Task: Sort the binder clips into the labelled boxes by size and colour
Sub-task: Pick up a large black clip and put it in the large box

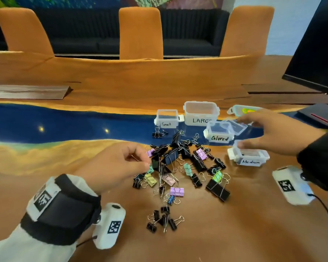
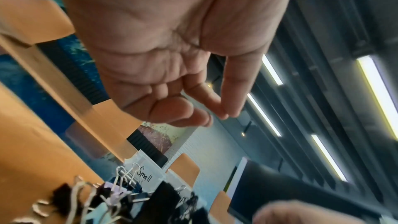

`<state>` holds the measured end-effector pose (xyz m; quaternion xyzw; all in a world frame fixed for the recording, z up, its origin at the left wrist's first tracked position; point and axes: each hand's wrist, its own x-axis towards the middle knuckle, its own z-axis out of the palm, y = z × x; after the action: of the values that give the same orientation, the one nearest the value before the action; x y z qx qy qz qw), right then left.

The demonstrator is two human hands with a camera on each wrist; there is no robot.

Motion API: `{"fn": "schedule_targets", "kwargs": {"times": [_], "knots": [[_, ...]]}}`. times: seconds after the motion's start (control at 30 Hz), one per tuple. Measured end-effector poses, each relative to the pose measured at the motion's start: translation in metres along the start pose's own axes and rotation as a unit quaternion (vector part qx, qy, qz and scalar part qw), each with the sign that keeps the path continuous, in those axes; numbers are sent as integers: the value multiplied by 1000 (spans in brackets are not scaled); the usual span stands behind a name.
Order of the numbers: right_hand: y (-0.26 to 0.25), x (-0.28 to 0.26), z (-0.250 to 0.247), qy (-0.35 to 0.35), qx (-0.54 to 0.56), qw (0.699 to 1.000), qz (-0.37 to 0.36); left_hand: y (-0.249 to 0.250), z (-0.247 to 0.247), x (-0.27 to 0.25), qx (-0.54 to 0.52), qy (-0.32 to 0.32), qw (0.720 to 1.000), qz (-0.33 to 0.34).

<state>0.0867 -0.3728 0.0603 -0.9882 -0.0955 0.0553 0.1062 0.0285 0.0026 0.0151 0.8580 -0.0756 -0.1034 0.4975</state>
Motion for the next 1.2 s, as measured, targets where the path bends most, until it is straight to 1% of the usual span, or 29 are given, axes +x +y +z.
{"fn": "schedule_targets", "kwargs": {"times": [0.07, 0.13, 0.17, 0.27, 0.33, 0.4, 0.47, 0.53, 0.57, 0.63, 0.7, 0.73, 0.77, 0.8, 0.83, 0.87, 0.9, 0.93, 1.07, 1.13, 1.2], "knots": [[-31, -13, -1, 28, 98, 994, -39, 7, 8, -10, 125, -77, 989, 8], [-58, -23, 4, 29, 172, 982, -74, 15, 17, -15, 186, -142, 972, 3], [-68, -26, 9, 29, 206, 974, -88, 18, 22, -17, 209, -158, 965, 1], [-89, -21, 27, 32, 289, 951, -103, 27, 38, -17, 267, -180, 947, -13], [-100, -16, 40, 32, 335, 935, -107, 30, 49, -15, 321, -184, 929, -19], [-106, -12, 51, 28, 357, 927, -112, 29, 56, -13, 359, -191, 913, -14], [-107, -11, 60, 14, 378, 918, -114, 25, 57, -10, 366, -207, 907, -6], [-106, -10, 69, -1, 412, 904, -114, 20, 55, -7, 341, -218, 914, -3], [-106, -10, 73, -2, 429, 896, -113, 18, 53, -6, 317, -215, 924, -4], [-105, -9, 78, 2, 453, 884, -114, 16, 47, -2, 248, -184, 951, -2], [-106, -9, 80, -2, 475, 870, -128, 19, 38, 2, 144, -118, 983, 5], [-107, -10, 81, -13, 493, 858, -141, 21, 33, 4, 80, -69, 994, 8], [-109, -12, 81, -25, 516, 842, -155, 23, 29, 6, 11, -13, 1000, 14], [-110, -13, 82, -35, 541, 823, -170, 24, 27, 8, -64, 42, 997, 19], [-112, -14, 84, -36, 560, 807, -185, 25, 26, 11, -137, 84, 987, 19], [-113, -14, 85, -29, 572, 795, -199, 27, 28, 13, -193, 109, 975, 18], [-114, -14, 88, -15, 577, 789, -210, 28, 31, 16, -222, 121, 967, 16], [-114, -13, 90, 5, 577, 788, -216, 29, 35, 18, -232, 124, 965, 15], [-113, -11, 96, 125, 530, 810, -215, 32, 49, 22, -229, 132, 964, 39], [-111, -10, 97, 159, 519, 812, -214, 33, 53, 20, -245, 133, 959, 54], [-111, -10, 96, 179, 514, 812, -211, 34, 55, 17, -285, 127, 948, 68]]}}
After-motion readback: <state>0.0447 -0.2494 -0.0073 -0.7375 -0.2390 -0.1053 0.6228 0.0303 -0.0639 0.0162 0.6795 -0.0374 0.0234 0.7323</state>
